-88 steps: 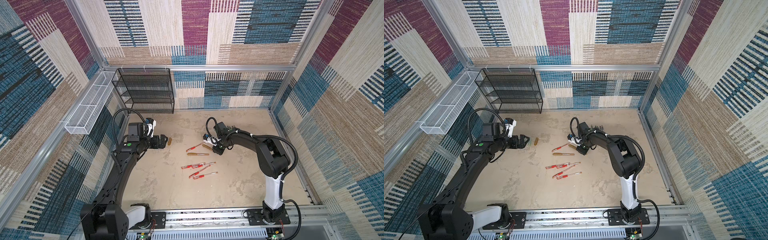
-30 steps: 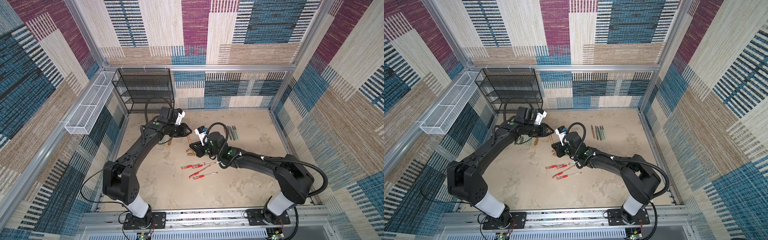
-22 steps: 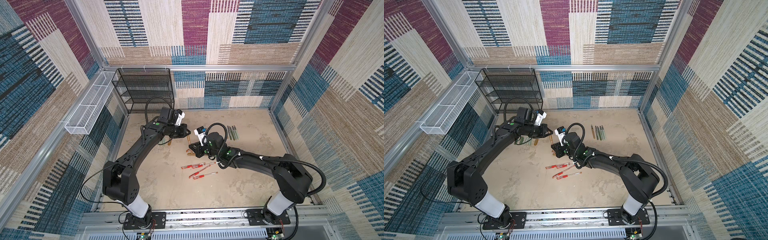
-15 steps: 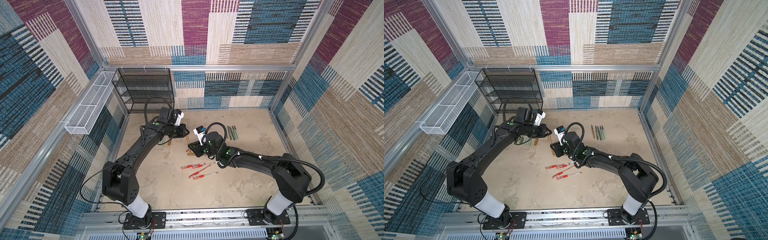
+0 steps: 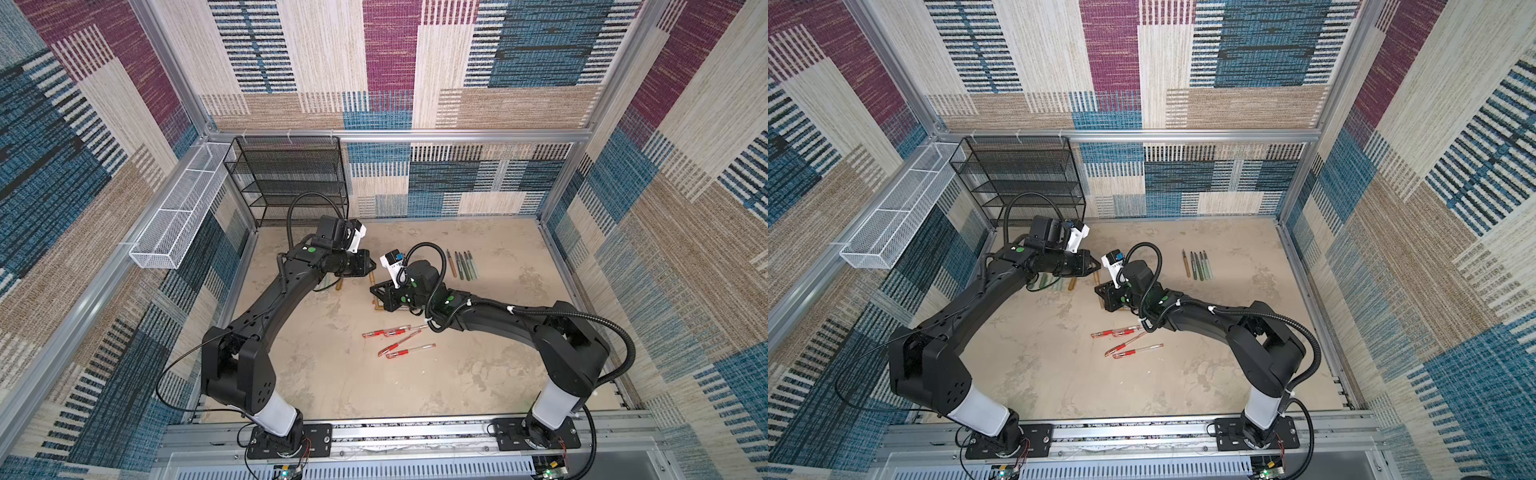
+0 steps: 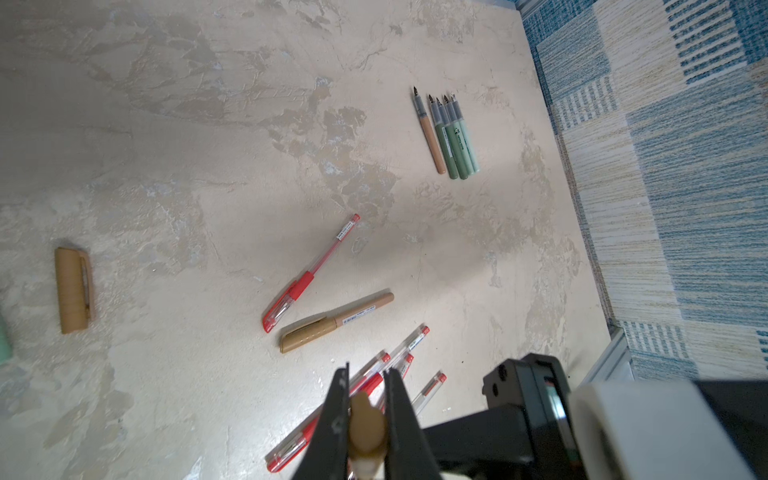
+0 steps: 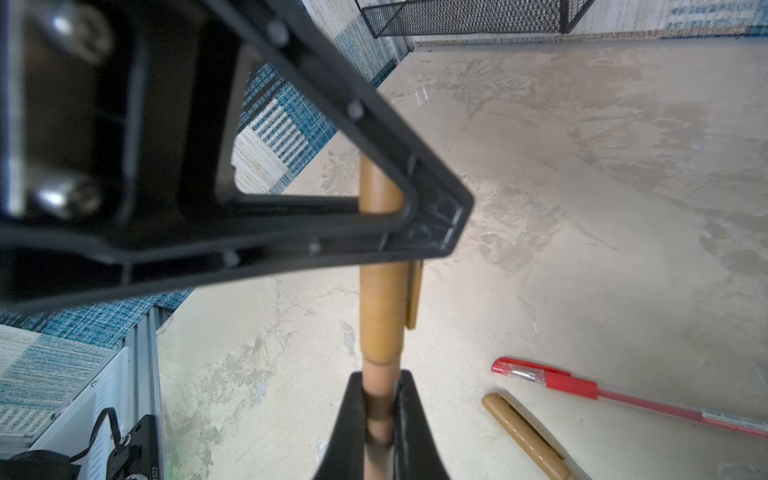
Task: Open the pen caps
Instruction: 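Pull the tan cap off with the left gripper while the right gripper holds the barrel, then set the tan cap by the caps with left gripper while right carries pen away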
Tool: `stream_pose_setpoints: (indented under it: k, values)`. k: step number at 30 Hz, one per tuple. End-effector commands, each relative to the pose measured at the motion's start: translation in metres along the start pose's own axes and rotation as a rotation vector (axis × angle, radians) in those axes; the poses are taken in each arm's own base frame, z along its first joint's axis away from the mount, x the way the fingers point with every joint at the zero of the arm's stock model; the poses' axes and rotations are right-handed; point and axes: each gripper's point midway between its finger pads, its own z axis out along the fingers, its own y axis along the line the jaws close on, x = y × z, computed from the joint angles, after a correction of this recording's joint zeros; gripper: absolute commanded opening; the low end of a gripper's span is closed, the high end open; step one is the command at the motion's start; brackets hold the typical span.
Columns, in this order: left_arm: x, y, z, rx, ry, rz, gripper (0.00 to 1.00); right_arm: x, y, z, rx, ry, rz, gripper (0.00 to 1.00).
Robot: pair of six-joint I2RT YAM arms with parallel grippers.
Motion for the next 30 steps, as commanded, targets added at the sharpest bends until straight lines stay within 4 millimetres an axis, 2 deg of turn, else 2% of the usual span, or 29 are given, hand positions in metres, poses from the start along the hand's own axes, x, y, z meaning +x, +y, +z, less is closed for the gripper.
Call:
stream_pose_setpoints:
  k: [1,6,9,12,16,20,25,30]
  values:
    - [-0.004,-0.002,-0.006,0.001,-0.021,0.042,0.0,0.004,0.002,0.0,-0.02,0.005,0.009,0.0]
    - [-0.015,0.0,-0.015,-0.01,-0.045,0.048,0.0,0.025,0.004,-0.004,-0.03,0.043,0.023,0.0]
    - [-0.026,0.003,-0.024,-0.023,-0.065,0.054,0.0,0.046,0.008,-0.003,-0.042,0.091,0.031,0.0]
    - [-0.043,0.009,-0.04,-0.065,-0.098,0.079,0.0,0.064,0.011,-0.004,-0.048,0.13,0.045,0.0]
    - [-0.061,0.025,-0.061,-0.117,-0.145,0.083,0.0,0.061,0.012,-0.009,-0.041,0.108,0.047,0.0]
    - [-0.068,0.036,-0.066,-0.118,-0.153,0.05,0.0,0.055,0.014,-0.01,-0.038,0.107,0.024,0.0]
    - [-0.053,0.043,-0.046,-0.089,-0.098,0.033,0.0,0.039,0.006,-0.025,0.033,0.063,-0.015,0.0]
    - [-0.026,0.072,-0.009,-0.164,0.02,0.038,0.0,0.021,-0.016,-0.054,0.106,0.018,0.021,0.0]
